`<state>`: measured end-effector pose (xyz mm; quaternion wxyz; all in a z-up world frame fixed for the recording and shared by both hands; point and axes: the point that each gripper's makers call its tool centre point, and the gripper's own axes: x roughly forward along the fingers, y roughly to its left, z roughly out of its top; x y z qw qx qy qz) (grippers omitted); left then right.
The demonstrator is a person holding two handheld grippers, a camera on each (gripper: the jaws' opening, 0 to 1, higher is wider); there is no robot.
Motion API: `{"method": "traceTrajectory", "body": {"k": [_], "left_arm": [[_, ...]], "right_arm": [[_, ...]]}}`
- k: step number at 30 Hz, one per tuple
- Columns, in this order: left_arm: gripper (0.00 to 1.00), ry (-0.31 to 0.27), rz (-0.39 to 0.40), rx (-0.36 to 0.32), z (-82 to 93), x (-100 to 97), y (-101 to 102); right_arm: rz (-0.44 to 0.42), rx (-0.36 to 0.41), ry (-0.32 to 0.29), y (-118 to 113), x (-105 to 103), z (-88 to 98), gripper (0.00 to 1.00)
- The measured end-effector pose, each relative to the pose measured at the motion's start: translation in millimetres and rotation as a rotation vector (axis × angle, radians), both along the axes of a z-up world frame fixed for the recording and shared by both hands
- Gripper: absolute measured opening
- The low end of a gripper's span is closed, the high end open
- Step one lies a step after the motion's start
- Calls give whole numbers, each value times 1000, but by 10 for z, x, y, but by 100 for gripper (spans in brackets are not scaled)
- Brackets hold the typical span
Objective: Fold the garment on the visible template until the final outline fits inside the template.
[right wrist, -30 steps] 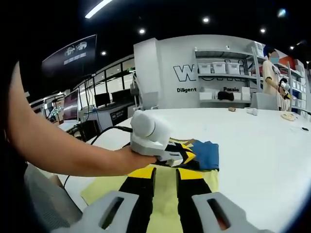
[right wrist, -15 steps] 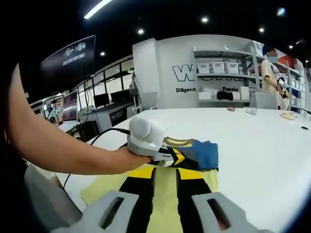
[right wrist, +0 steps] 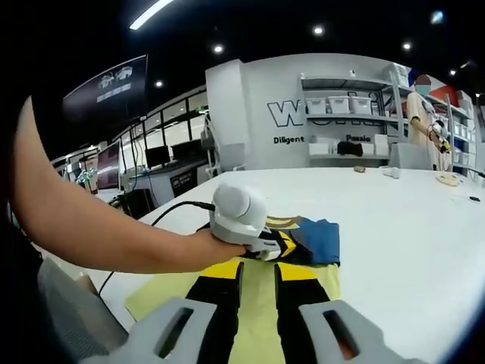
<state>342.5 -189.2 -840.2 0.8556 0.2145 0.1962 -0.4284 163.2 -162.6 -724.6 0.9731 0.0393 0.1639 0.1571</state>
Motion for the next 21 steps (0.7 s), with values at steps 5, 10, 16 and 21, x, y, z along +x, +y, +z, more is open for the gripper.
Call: {"method": "traceTrajectory", "body": {"k": [5, 10, 16, 21], "left_arm": [[0, -8, -22, -14, 32, -6, -107], [0, -6, -28, -15, 24, -5, -163], [0, 8, -26, -12, -17, -12, -160], [0, 1, -23, -28, 64, -6, -136]], "right_arm": [[-1, 1, 1, -5, 3, -2, 14], [-1, 1, 3, -6, 4, -6, 14], [-2, 0, 4, -10, 6, -11, 14], [-1, -4, 6, -6, 8, -16, 14]]}}
